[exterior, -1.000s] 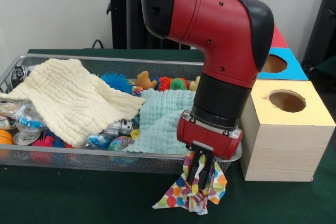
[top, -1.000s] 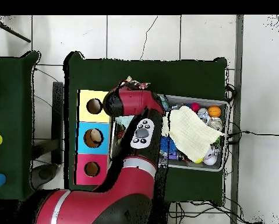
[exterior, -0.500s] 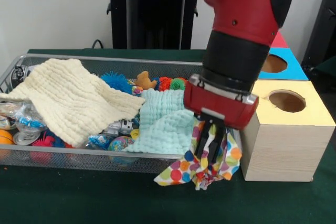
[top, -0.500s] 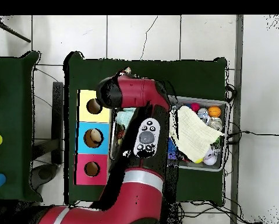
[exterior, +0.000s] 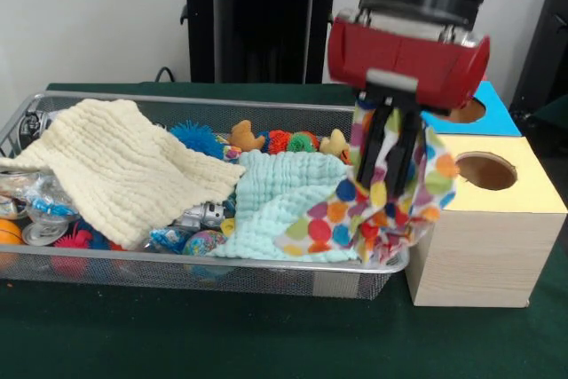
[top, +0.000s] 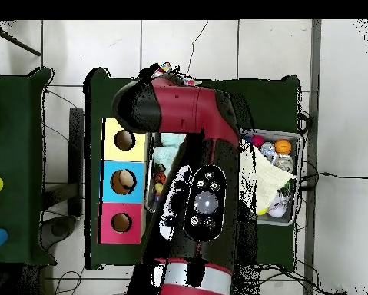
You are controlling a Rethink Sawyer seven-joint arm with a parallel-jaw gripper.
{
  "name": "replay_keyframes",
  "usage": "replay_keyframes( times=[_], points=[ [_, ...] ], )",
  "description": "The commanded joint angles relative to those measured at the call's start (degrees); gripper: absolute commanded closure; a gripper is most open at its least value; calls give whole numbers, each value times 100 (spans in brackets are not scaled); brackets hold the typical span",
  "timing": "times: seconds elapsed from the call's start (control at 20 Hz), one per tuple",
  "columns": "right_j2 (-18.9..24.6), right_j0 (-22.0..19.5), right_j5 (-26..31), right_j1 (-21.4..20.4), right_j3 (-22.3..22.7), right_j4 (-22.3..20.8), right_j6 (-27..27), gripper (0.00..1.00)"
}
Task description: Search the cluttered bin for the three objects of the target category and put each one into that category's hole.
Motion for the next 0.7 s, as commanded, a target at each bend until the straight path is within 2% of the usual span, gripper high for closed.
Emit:
replay_keyframes(
  times=[0.05,0.25,0.45,0.7],
  points=[
    [579,143,1710,-656,479,216,-139,100],
    [372,349,2238,-916,643,311,334,100],
    [188,556,2494,-1007,880,421,917,100],
    [314,566,1978,-973,1659,828,1264,100]
  ],
)
